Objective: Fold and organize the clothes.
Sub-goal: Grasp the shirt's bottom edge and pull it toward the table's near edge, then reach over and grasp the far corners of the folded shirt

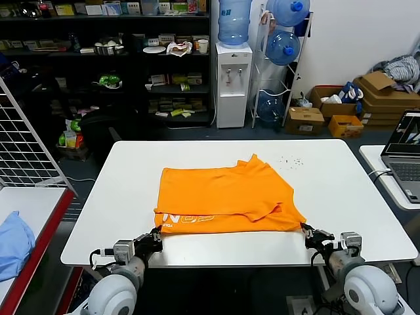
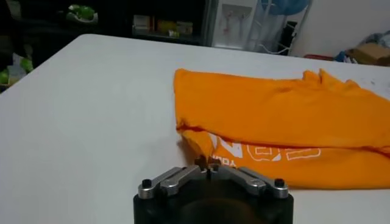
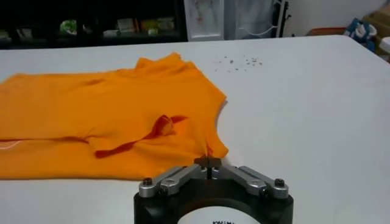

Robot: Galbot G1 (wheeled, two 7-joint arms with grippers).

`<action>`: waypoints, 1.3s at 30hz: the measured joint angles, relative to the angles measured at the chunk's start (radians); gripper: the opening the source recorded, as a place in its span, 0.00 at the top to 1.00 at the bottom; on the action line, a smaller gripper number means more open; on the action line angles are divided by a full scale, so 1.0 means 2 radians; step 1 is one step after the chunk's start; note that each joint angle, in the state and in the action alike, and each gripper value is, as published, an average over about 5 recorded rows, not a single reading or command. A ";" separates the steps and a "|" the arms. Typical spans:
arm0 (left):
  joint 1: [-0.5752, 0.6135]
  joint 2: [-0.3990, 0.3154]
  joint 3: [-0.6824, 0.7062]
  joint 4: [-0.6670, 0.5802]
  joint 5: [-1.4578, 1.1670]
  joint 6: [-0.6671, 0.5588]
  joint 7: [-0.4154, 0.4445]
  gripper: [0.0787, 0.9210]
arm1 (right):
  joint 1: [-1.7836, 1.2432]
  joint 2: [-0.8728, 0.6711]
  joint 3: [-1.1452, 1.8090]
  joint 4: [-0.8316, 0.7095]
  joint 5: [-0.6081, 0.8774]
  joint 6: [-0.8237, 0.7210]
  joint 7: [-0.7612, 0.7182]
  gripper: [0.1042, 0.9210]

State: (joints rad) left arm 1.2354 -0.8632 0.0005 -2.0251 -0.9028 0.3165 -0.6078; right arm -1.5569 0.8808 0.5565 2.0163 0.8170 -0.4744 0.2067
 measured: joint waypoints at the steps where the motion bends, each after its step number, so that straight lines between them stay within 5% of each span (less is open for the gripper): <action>1: 0.006 0.004 -0.003 -0.008 -0.002 0.000 -0.002 0.98 | -0.010 0.000 0.004 0.008 0.001 -0.001 0.003 0.98; 11: 0.076 0.043 -0.025 -0.079 -0.007 0.002 -0.013 0.98 | -0.087 0.002 0.037 0.062 0.007 -0.009 0.021 0.98; 16: 0.104 0.054 -0.031 -0.101 -0.009 0.006 -0.015 0.87 | -0.104 0.005 0.043 0.068 0.005 -0.010 0.023 0.93; 29: 0.107 0.068 -0.049 -0.117 -0.022 0.007 -0.023 0.45 | -0.090 -0.011 0.055 0.092 -0.011 -0.006 0.016 0.47; 39: 0.030 0.072 -0.044 -0.082 -0.050 0.005 0.005 0.10 | 0.062 -0.027 -0.003 0.043 0.013 -0.016 0.032 0.12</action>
State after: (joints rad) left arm 1.2957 -0.7198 -0.0869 -2.1898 -1.0019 0.3265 -0.5986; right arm -1.4332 0.8258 0.5512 2.1017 0.8421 -0.5066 0.2709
